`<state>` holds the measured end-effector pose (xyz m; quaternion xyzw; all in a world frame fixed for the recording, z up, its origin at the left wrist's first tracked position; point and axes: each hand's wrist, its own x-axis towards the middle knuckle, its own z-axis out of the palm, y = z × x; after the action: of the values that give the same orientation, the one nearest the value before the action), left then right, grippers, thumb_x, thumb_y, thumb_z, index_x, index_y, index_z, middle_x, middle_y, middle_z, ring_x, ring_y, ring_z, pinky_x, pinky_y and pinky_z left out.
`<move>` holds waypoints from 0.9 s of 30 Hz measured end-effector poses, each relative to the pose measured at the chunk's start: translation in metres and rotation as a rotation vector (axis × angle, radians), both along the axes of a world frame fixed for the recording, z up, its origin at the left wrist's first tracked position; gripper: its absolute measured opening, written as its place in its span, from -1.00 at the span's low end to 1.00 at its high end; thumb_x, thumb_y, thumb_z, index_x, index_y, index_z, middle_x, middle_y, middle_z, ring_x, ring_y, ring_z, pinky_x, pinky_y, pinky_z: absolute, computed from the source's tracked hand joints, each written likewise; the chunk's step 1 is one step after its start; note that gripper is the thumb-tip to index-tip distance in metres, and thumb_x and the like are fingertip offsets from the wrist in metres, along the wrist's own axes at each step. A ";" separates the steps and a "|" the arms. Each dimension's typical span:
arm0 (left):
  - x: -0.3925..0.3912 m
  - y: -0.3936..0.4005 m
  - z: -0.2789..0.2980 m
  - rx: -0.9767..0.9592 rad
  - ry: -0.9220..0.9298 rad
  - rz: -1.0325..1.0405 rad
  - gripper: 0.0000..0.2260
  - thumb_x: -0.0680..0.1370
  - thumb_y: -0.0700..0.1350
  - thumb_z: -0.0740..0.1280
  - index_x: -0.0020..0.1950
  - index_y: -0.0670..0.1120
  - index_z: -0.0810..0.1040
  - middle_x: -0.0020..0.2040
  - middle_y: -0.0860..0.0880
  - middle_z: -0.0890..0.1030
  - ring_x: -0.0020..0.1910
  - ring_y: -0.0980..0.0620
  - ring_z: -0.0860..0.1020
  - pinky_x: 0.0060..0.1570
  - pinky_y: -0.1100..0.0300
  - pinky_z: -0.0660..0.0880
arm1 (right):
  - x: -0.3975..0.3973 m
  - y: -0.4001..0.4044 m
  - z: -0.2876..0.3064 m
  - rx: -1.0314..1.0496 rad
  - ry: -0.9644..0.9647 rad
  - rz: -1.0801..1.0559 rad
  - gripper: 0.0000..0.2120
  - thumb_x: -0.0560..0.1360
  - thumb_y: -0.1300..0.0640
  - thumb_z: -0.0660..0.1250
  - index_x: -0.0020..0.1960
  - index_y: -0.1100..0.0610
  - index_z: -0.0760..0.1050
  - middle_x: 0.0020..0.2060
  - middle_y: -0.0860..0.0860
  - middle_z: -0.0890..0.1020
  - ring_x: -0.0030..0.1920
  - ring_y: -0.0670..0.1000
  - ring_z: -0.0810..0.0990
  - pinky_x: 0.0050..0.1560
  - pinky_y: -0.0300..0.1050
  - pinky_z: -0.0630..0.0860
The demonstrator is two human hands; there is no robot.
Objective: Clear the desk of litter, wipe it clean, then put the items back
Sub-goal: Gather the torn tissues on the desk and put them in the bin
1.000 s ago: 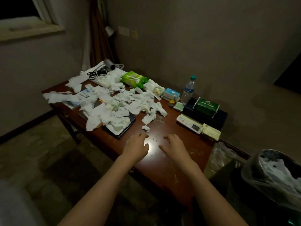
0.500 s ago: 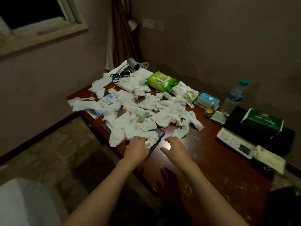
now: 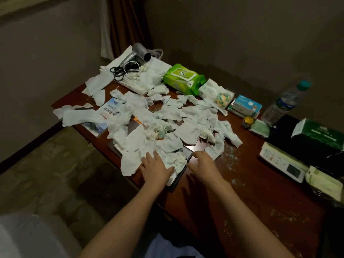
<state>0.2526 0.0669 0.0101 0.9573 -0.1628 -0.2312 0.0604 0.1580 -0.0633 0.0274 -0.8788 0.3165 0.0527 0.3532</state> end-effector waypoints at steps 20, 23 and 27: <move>0.046 -0.008 -0.028 -0.165 0.154 -0.229 -0.66 0.55 -0.22 0.20 0.32 -0.18 0.27 0.25 -0.19 0.36 0.06 -0.16 0.48 -0.24 0.11 0.31 | 0.033 0.027 -0.029 0.003 0.155 -0.300 -0.74 0.54 0.06 0.31 0.14 0.19 0.47 0.06 0.10 0.51 0.07 0.07 0.47 0.01 -0.10 0.40; 0.054 -0.007 -0.017 -0.259 0.135 -0.228 -0.64 0.55 -0.26 0.16 0.35 -0.18 0.27 0.22 -0.20 0.30 -0.05 -0.18 0.48 -0.25 0.11 0.35 | 0.041 0.024 -0.031 -0.019 0.133 -0.317 -0.75 0.52 0.06 0.32 0.11 0.19 0.46 0.02 0.10 0.50 0.06 0.09 0.48 -0.07 -0.09 0.39; 0.070 -0.005 -0.003 -0.415 0.161 -0.229 -0.65 0.56 -0.32 0.11 0.35 -0.19 0.30 0.19 -0.21 0.43 0.04 -0.18 0.47 -0.12 0.11 0.36 | 0.055 0.023 -0.034 0.009 0.134 -0.202 -0.34 0.48 0.17 0.36 0.50 0.06 0.17 0.37 0.12 0.30 0.28 0.15 0.39 0.16 -0.04 0.44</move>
<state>0.3231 0.0620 0.0076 0.8781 -0.3090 -0.2739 0.2418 0.2130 -0.0400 -0.0067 -0.8353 0.4263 0.0770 0.3387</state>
